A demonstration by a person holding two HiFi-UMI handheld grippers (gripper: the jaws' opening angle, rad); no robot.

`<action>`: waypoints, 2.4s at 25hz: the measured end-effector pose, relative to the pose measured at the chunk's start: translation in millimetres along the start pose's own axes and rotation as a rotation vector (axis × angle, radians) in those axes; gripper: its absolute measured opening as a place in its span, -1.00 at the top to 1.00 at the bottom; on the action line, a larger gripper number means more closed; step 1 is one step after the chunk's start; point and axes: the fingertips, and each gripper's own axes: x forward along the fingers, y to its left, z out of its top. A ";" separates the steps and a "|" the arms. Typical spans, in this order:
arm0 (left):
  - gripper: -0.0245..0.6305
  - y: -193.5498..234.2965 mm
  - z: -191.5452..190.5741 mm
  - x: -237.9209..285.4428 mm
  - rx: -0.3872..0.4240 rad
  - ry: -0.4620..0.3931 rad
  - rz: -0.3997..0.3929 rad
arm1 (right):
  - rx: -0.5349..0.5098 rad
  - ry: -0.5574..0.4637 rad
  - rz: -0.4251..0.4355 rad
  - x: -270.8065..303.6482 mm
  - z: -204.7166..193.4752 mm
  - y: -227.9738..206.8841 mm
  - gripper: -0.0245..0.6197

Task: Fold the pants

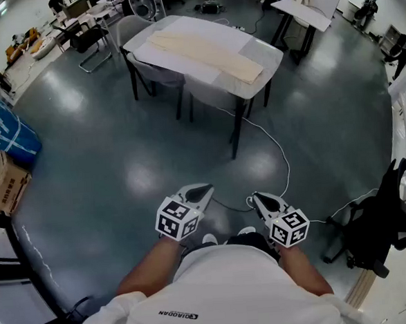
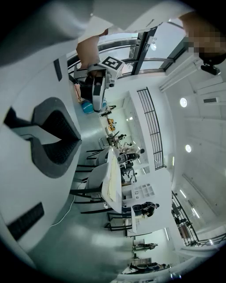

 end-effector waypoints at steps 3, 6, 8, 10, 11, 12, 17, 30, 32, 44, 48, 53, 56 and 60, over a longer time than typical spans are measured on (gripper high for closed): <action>0.85 4.0 -2.6 -5.1 -0.006 -0.002 0.005 | -0.006 0.000 0.003 2.6 1.0 5.2 0.86; 0.85 4.9 -3.5 -9.7 -0.008 -0.008 0.005 | -0.010 0.002 0.002 4.0 0.3 8.4 0.86; 0.84 5.7 -3.3 -12.2 -0.010 -0.013 0.007 | -0.011 0.004 0.001 5.1 0.3 10.1 0.86; 0.84 6.3 -4.1 -14.6 -0.012 -0.015 0.008 | -0.013 0.005 0.001 6.1 -0.4 12.4 0.86; 0.85 6.6 -5.0 -16.0 -0.013 -0.016 0.009 | -0.013 0.006 0.001 6.7 -1.2 13.7 0.86; 0.84 7.2 -5.8 -17.4 -0.015 -0.017 0.010 | -0.012 0.006 0.003 7.7 -1.7 14.9 0.86; 0.84 10.7 -10.2 -20.6 -0.028 -0.008 0.018 | 0.010 0.009 0.060 15.6 -1.5 25.4 0.86; 0.85 38.0 -35.1 -39.0 -0.094 0.019 0.078 | 0.040 0.049 0.061 47.7 -6.9 26.2 0.86; 0.84 42.4 -35.8 -40.2 -0.100 0.021 0.082 | 0.044 0.054 0.072 57.0 -5.2 27.3 0.86; 0.85 91.5 -7.5 -19.2 -0.108 0.015 0.114 | 0.031 0.037 0.100 116.1 30.2 4.6 0.86; 0.85 121.8 8.0 -0.6 -0.106 0.013 0.132 | 0.032 0.024 0.108 147.5 46.6 -15.5 0.86; 0.84 153.7 32.7 25.1 -0.076 0.028 0.135 | 0.016 0.010 0.132 184.6 71.4 -38.0 0.86; 0.84 177.3 56.7 43.0 -0.074 0.032 0.141 | 0.021 0.005 0.137 207.7 95.1 -60.6 0.86; 0.85 206.4 94.1 76.2 -0.054 0.036 0.137 | 0.015 -0.010 0.135 239.0 132.2 -99.3 0.86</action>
